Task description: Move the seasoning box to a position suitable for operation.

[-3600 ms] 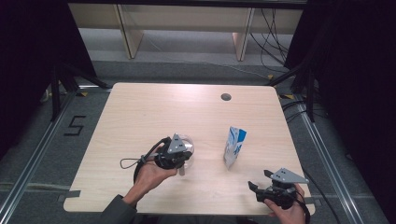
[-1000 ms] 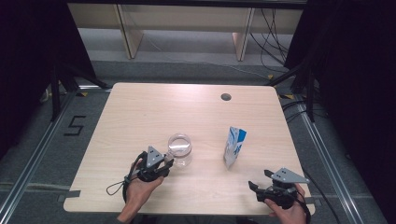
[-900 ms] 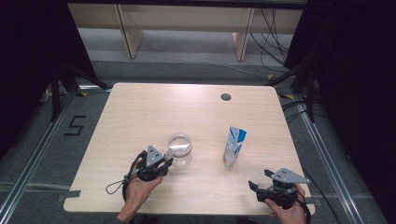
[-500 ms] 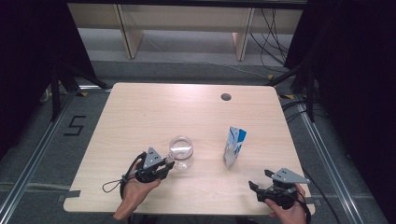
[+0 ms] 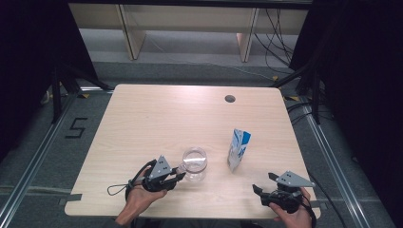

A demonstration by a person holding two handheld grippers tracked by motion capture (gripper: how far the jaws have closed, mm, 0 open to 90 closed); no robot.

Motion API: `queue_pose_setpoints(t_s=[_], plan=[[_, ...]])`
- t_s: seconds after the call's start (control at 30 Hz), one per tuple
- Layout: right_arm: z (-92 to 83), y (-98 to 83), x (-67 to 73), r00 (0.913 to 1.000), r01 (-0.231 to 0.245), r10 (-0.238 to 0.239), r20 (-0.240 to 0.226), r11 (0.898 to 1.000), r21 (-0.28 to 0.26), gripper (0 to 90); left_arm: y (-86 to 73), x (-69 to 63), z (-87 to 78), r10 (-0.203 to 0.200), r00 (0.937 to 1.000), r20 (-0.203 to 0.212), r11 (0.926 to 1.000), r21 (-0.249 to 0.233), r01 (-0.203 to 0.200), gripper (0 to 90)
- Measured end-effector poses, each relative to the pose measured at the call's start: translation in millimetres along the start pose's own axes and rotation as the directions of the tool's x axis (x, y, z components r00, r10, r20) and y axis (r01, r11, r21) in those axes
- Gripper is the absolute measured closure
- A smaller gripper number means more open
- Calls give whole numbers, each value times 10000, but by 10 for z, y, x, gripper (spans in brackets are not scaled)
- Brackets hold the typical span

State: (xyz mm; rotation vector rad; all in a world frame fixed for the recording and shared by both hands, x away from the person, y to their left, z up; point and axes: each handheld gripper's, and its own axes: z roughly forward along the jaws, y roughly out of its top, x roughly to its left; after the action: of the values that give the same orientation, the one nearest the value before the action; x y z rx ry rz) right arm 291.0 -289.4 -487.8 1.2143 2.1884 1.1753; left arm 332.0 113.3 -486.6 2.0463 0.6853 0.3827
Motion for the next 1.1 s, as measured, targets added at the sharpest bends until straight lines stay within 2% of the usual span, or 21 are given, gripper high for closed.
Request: queue_pose_setpoints(t_s=[0.03,0.07,0.1,0.13,0.2,0.23,0.27,0.37,0.47,0.6,0.67,0.7,0.73,0.77,0.8,0.87,0.9,0.93,1.03,1.07,1.1], plan=[[-5,-3,19,9999,-154,154,-11,9999,47,233,-2,-12,7,18,10000,86,9999,-100,-17,727],[-11,1,15,10000,-60,60,13,9999,118,233,-4,-18,11,28,9999,167,9999,-127,-26,726],[1,5,-12,9995,321,-320,44,9995,-34,233,-1,-14,13,129,9996,251,9998,-149,-125,726],[11,5,-10,9996,272,-272,-63,9996,-6,233,-2,-20,21,5,9996,290,9998,-179,1,726],[7,1,0,9998,209,-209,-46,9998,0,234,4,12,13,283,9990,354,9996,-11,-283,725],[6,1,0,9997,250,-250,-24,9997,-4,234,-6,7,23,-24,9992,395,9999,-150,30,724],[12,4,-6,9995,301,-301,-107,9995,-5,234,-4,27,18,77,9992,398,9999,-91,-74,724],[-1,0,3,9997,240,-240,10,9997,54,234,-5,67,15,102,9998,153,9999,-44,-102,722],[3,3,-2,9996,271,-270,-93,9996,64,235,-11,90,21,-77,9999,91,9999,-137,78,722],[8,-3,38,9999,26,-24,-149,10000,82,247,-13,134,23,-334,9993,-151,9994,-115,332,723],[11,3,20,9994,289,-289,-194,9996,-1,254,-10,169,30,-210,9995,-230,9997,-149,207,724],[16,2,23,9993,263,-262,-261,9997,14,254,-11,172,36,-382,9987,-344,9991,-171,376,724],[19,1,28,9993,278,-277,-264,9996,36,255,-8,199,24,-138,9989,-439,9999,59,141,725],[19,1,28,9993,278,-277,-264,9996,36,255,-8,199,24,-138,9989,-439,9999,59,141,725],[12,4,41,9995,224,-221,-233,9996,155,257,-11,197,51,-416,9986,-337,9988,-272,407,726],[12,4,55,9993,173,-167,-335,9997,167,259,-9,209,52,-295,9990,-346,9993,-223,288,728],[19,6,33,9987,391,-388,-344,9992,93,259,-11,212,61,-239,9993,-280,9992,-312,230,729],[20,5,33,9987,387,-383,-333,9992,102,259,-10,223,57,-38,9996,-286,9997,-223,32,730],[24,5,29,9982,489,-486,-342,9988,79,259,-11,230,59,48,9997,-239,9997,-242,-54,731],[24,4,31,9984,400,-397,-407,9992,87,259,-18,222,63,17,10000,-73,9995,-314,-20,732],[22,4,27,9985,432,-429,-350,9990,90,259,-19,219,58,152,9999,-50,9995,-292,-154,732]])
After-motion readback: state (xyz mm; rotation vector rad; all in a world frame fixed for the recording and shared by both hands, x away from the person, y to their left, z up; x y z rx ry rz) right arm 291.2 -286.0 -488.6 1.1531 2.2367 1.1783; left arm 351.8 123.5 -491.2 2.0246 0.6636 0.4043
